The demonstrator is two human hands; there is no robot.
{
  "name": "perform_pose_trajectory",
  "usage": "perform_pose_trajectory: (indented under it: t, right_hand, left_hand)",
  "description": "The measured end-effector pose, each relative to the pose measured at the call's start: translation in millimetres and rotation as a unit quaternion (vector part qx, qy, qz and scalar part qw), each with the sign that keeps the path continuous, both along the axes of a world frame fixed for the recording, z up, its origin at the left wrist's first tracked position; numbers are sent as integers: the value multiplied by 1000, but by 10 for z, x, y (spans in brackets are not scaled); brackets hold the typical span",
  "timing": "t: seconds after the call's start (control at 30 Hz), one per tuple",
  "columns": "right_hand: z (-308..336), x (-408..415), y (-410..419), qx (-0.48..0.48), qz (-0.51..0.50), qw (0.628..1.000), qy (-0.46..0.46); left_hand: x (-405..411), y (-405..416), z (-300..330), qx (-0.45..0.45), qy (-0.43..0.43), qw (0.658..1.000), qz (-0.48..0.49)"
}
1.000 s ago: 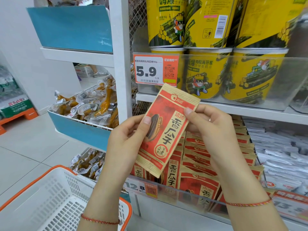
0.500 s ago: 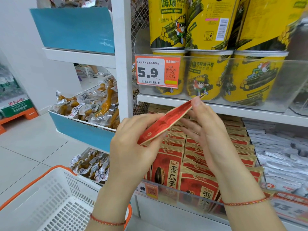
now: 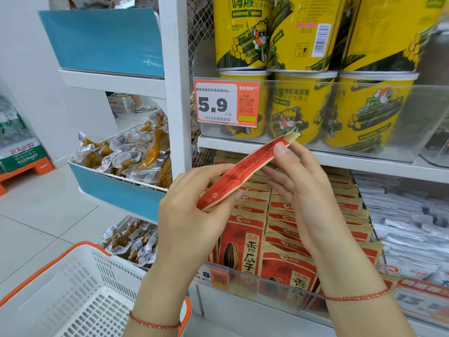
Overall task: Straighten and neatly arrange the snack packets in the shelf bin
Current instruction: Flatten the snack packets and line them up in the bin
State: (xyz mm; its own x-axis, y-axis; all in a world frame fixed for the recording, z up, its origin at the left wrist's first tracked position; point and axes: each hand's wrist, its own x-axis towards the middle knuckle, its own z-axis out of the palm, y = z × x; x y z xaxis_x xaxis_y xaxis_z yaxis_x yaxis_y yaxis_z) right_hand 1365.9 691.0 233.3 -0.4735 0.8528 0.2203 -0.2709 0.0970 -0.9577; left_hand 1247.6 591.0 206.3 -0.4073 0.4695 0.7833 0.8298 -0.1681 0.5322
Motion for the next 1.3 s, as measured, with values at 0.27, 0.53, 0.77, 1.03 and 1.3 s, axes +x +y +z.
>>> perform_pose_trajectory:
  t: [0.27, 0.53, 0.77, 1.03, 1.3]
  right_hand:
    - [-20, 18, 4, 114, -35, 993, -6]
    - [-13, 33, -10, 179, -89, 978, 59]
    - [6, 52, 24, 84, 10, 994, -64]
    - [-36, 26, -9, 88, 185, 973, -110]
    - [-26, 23, -22, 67, 165, 981, -77]
  left_hand:
    - [22, -29, 50, -1, -150, 987, -56]
    - [-71, -43, 57, -16, -313, 937, -155]
    - [-60, -20, 110, 73, -477, 853, -197]
    - [-157, -21, 98, 81, -587, 776, -219]
    - [-178, -34, 81, 63, -595, 764, -243]
